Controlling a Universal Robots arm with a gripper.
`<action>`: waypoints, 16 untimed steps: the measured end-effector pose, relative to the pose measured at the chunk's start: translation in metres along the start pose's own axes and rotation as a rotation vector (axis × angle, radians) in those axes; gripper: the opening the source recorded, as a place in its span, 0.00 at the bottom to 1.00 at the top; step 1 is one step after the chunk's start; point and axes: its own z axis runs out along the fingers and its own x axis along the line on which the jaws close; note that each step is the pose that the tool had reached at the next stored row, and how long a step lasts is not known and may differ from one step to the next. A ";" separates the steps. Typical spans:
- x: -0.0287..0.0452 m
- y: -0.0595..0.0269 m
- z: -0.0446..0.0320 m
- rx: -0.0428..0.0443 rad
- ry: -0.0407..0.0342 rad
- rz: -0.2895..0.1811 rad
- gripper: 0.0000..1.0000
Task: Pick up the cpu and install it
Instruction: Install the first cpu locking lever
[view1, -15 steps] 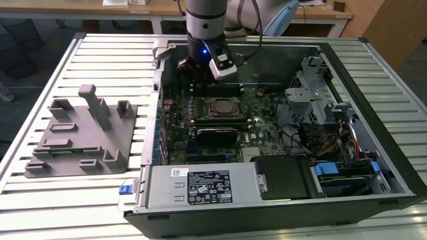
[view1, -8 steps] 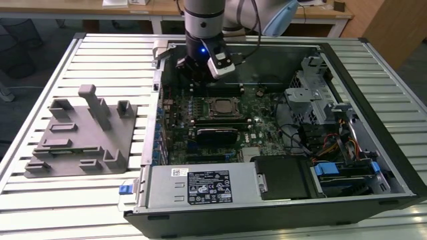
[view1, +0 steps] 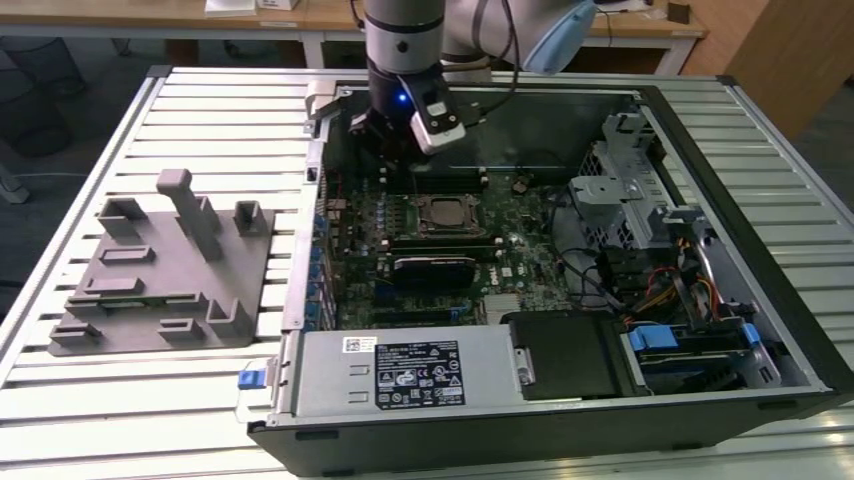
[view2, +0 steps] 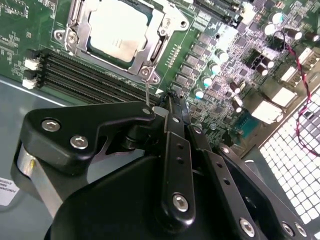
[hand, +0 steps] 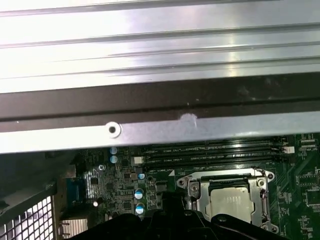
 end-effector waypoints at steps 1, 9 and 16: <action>0.0003 0.0009 0.0001 0.0000 0.0000 0.000 0.11; -0.0074 0.0036 0.0005 -0.0001 0.0000 0.000 0.11; -0.0318 0.0057 0.0008 0.0001 0.0011 0.000 0.11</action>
